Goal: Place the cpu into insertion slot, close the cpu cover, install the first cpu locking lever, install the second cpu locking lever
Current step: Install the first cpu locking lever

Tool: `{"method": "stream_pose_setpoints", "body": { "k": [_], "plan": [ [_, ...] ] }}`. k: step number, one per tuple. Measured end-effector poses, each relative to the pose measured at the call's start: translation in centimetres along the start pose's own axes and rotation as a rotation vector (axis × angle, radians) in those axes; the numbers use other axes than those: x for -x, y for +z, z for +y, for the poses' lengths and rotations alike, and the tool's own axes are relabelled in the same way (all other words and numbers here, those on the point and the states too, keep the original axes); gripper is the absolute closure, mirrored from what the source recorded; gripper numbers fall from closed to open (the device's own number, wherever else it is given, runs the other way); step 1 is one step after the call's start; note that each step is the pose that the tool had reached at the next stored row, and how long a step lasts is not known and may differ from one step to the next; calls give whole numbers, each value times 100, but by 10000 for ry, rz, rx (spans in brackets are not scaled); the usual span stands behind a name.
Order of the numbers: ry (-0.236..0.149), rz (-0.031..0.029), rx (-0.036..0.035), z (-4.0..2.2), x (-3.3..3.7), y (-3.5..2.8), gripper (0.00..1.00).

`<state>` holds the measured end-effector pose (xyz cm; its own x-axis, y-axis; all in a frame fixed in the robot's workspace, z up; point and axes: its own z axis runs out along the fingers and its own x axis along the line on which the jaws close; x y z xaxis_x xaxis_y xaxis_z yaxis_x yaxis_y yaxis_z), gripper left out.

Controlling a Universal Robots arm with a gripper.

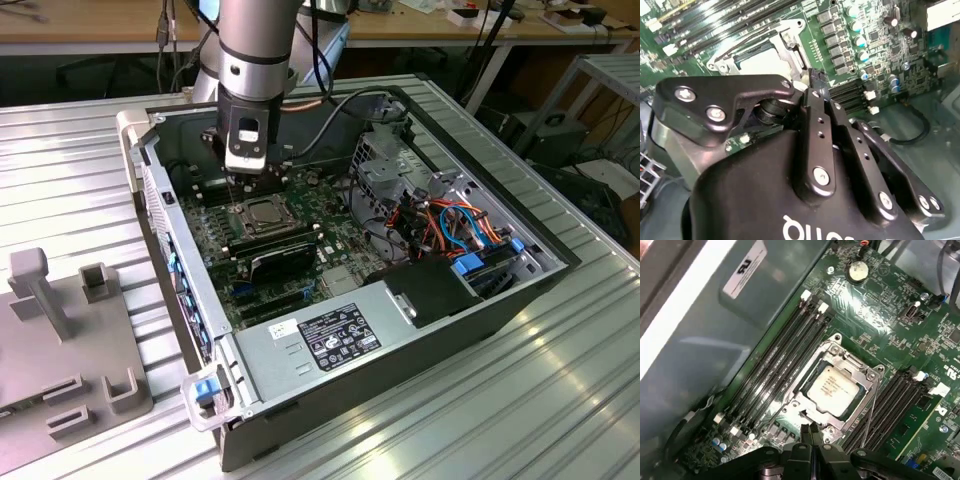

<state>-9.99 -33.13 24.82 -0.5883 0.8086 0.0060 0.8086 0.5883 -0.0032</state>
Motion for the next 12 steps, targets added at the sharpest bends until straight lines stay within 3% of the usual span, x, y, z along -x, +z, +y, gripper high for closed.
{"method": "stream_pose_setpoints", "body": {
  "k": [1,6,12],
  "plan": [
    [-569,-2,-5,-1,0,0,89],
    [-1560,-5,-10,-1,0,0,89],
    [-1641,-4,-8,-7,-1,1,89]
  ]
}}
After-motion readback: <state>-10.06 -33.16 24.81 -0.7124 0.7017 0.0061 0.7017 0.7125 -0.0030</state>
